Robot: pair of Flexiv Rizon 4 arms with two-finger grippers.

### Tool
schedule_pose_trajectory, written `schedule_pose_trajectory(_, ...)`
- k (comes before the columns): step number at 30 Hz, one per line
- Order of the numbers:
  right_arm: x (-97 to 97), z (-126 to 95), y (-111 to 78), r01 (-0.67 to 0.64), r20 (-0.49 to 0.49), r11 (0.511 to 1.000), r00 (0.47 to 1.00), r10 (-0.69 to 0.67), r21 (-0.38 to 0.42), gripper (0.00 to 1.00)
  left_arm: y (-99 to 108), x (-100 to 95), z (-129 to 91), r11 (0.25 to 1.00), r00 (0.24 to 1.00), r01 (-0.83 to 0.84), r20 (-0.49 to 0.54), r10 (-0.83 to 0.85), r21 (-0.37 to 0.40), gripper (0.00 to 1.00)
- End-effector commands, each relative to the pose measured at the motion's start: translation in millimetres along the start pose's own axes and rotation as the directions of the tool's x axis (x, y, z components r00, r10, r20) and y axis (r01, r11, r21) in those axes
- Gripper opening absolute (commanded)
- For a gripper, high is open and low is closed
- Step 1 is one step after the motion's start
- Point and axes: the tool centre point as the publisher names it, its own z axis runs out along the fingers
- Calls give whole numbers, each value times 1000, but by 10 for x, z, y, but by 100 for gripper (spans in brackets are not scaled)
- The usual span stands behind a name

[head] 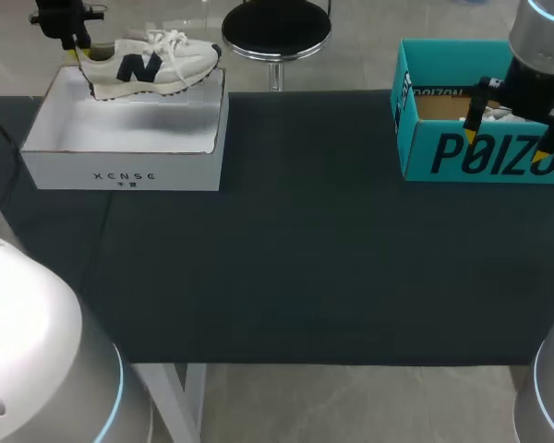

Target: Take the shoe out of the shoebox, open the shoe tongue, remove and reinsert the insole, then place the shoe into the shoebox

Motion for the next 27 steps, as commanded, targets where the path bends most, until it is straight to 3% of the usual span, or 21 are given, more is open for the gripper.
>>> schedule_pose_trajectory(1,0,10,1,0,-1,1000,1000,0,0,100,-611,-115,-734,998,1000,-6,4,6,-65,0)
schedule_pose_trajectory(8,0,10,1,0,-1,1000,1000,0,0,100,-1191,-443,-1252,992,996,-82,35,85,-96,0)
schedule_pose_trajectory(15,0,10,1,0,-1,1000,1000,0,0,100,-1878,-816,-1593,981,982,-172,64,179,-94,0)
schedule_pose_trajectory(21,0,10,1,0,-1,1000,1000,0,0,100,-2357,-1084,-1653,970,974,-212,52,219,-114,0)
schedule_pose_trajectory(27,0,10,1,0,-1,1000,1000,0,0,100,-2746,-1321,-1476,969,972,-221,59,228,-111,0)
